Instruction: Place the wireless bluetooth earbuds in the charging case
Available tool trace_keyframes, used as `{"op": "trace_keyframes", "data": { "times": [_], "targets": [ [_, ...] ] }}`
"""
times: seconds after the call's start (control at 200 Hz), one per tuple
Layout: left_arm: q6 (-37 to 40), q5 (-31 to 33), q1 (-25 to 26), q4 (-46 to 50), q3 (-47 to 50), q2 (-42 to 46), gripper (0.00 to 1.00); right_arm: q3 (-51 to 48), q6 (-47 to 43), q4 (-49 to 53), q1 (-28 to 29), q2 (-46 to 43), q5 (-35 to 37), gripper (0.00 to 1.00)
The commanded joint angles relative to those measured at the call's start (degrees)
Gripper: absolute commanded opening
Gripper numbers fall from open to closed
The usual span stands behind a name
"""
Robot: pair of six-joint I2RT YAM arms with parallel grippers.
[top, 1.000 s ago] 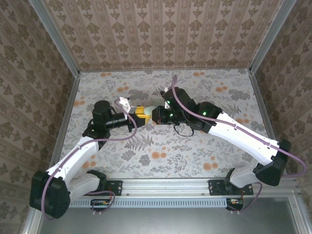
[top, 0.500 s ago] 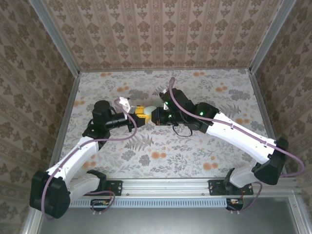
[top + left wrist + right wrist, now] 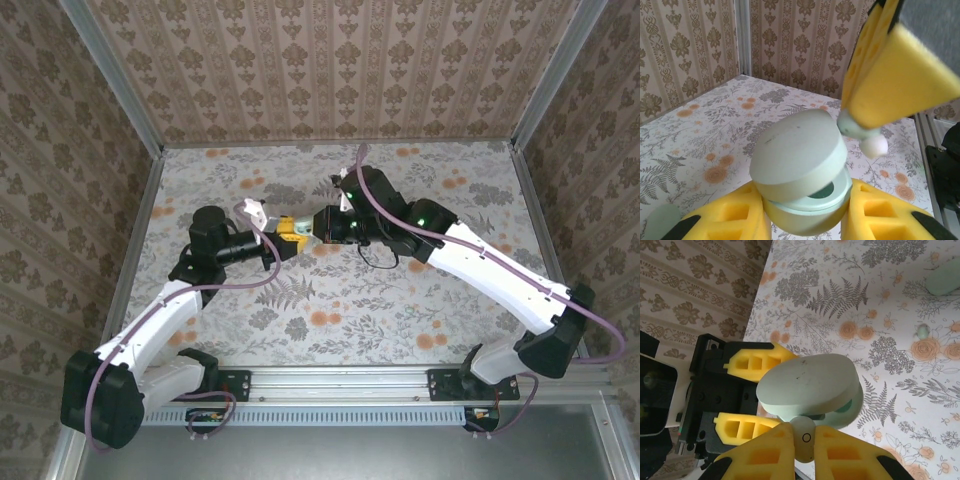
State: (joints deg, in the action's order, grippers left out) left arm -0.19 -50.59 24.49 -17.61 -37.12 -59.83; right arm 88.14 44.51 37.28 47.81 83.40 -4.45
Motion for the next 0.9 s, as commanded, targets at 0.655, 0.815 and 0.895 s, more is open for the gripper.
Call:
{"op": "trace_keyframes", "data": {
  "times": [0.655,0.815,0.895],
  "targets": [
    [-0.25,-1.71,1.08,-1.23,-1.02,1.03,0.05,3.01,-1.1,-0.76,0.1,4.93,-1.23,0.12],
    [-0.2,-1.72,1.05,-1.14,-0.98,0.95,0.05,3.59,-1.27,-0.26,0.67,5.22,-0.84,0.12],
    [-0.17,-1.62,1.06,-1.21,-0.86,0.95,0.05,4.21,-1.7,0.39,1.05,5.78,-0.54,0.12]
  ]
}}
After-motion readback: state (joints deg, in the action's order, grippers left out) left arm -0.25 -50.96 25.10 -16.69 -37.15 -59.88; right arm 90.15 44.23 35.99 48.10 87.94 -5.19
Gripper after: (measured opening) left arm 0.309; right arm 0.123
